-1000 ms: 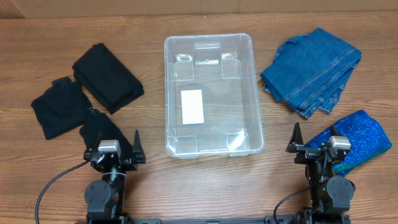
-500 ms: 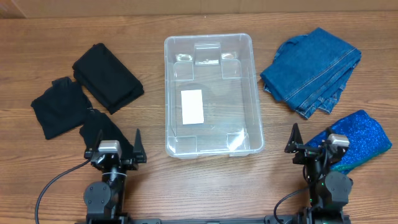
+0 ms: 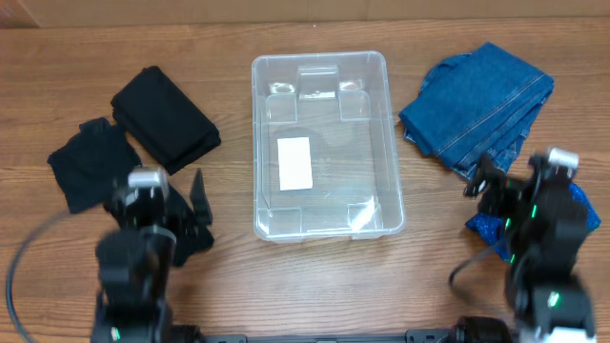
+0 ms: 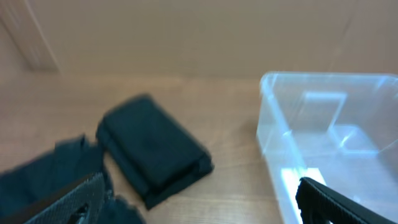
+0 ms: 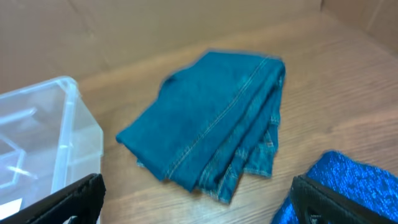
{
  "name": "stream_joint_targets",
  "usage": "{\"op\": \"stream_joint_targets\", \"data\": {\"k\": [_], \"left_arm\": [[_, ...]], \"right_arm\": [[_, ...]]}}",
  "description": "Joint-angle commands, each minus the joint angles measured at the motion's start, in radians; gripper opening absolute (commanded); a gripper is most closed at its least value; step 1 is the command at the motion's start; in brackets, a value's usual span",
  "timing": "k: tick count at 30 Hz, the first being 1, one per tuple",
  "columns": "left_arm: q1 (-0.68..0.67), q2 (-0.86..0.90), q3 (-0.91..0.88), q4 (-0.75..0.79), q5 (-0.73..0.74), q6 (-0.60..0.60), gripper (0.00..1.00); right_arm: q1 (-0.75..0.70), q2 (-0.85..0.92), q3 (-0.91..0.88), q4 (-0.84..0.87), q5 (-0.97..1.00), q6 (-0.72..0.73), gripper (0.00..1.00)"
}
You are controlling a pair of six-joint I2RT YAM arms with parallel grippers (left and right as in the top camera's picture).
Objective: Pack container
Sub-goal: 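Move right gripper to the folded blue jeans and grasp their edge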
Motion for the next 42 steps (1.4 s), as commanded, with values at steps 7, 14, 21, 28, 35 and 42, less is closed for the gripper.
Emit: {"op": "stream_joint_targets", "data": {"k": [7, 14, 21, 28, 35, 42], "left_arm": [[-0.006, 0.639, 0.545, -0.378, 0.007, 0.011, 1.0], [-0.006, 0.746, 0.607, -0.405, 0.04, -0.012, 1.0], [-0.006, 0.746, 0.606, -0.406, 0.04, -0.011, 1.0], [-0.006, 0.746, 0.606, -0.405, 0.04, -0.011, 1.0], [-0.006, 0.746, 0.606, -0.407, 0.04, -0.011, 1.0], [-0.006, 0.746, 0.606, -0.417, 0.04, -0.011, 1.0]], "right_arm": [[-0.204, 0.675, 0.666, -0.384, -0.32, 0.018, 1.0], [-0.357, 0.907, 0.777, -0.344, -0.475, -0.05, 1.0], [-0.5, 1.106, 0.776, -0.254, -0.702, -0.093, 1.0], [-0.527, 1.228, 0.776, -0.196, -0.818, -0.201, 1.0], [-0.529, 1.336, 0.776, -0.145, -0.901, -0.191, 1.0], [-0.54, 1.345, 0.776, -0.088, -0.796, -0.142, 1.0]]}}
